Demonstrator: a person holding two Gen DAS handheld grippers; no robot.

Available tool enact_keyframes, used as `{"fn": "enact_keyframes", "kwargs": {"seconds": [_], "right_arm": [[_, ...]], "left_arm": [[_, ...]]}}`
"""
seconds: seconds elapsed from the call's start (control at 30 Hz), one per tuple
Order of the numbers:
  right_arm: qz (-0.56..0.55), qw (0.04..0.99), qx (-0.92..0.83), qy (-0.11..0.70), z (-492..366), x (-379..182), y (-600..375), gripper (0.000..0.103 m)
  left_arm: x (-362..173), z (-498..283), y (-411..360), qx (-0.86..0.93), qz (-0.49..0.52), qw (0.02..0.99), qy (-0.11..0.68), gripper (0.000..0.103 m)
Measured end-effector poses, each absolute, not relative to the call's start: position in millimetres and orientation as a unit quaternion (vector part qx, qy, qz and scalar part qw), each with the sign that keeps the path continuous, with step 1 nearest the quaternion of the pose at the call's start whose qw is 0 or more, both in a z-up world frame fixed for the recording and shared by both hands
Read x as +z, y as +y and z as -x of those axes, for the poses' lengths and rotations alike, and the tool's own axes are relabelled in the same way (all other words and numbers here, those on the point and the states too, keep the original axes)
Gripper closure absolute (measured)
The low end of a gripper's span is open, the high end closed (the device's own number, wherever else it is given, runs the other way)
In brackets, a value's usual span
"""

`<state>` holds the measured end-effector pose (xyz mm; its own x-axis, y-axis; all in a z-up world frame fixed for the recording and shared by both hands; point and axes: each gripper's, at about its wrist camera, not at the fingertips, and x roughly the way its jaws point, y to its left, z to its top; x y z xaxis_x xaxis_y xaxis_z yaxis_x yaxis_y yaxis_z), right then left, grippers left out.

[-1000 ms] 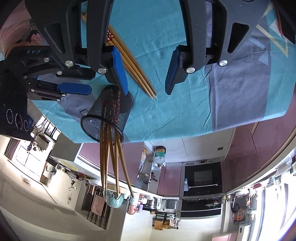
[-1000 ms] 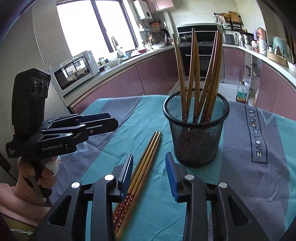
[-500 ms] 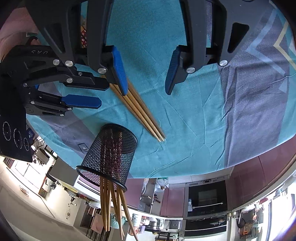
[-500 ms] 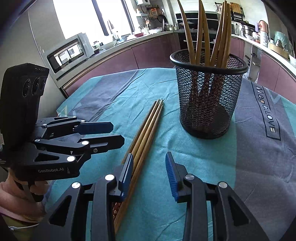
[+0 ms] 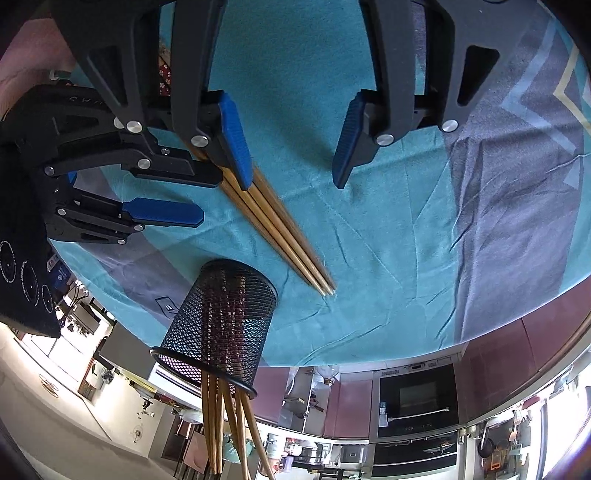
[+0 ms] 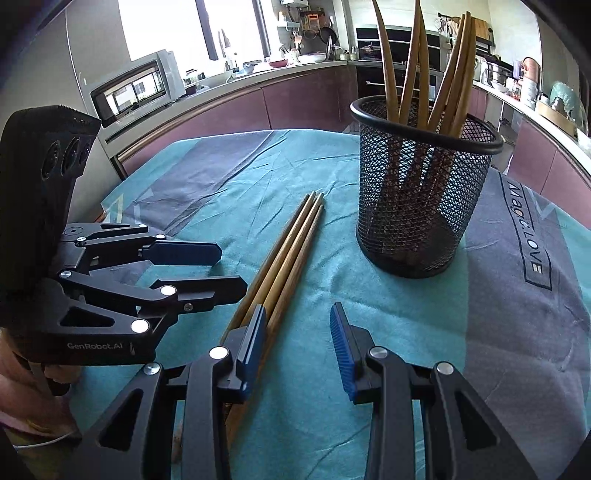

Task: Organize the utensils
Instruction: 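Open the left tool and move both tools back to the chopstick pile, then close the left tool on a chopstick while the right tool grasps another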

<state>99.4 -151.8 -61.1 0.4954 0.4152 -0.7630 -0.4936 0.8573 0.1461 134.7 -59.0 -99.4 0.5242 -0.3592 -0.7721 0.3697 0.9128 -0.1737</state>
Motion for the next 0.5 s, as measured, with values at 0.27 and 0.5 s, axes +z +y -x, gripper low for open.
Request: {"fn": "enact_keyframes", "kwargs": {"seconds": [0.27, 0.5], "right_arm": [[0.042, 0.863, 0.257, 0.434, -100.2, -61.2, -157.1, 0.069], [0.037, 0.862, 0.258, 0.435, -100.7, -61.3, -161.0, 0.069]], "left_arm": [[-102.3, -138.3, -63.4, -0.209, -0.012, 0.872, 0.443, 0.055], [-104.7, -143.3, -69.8, -0.208, -0.022, 0.871, 0.444, 0.055]]}}
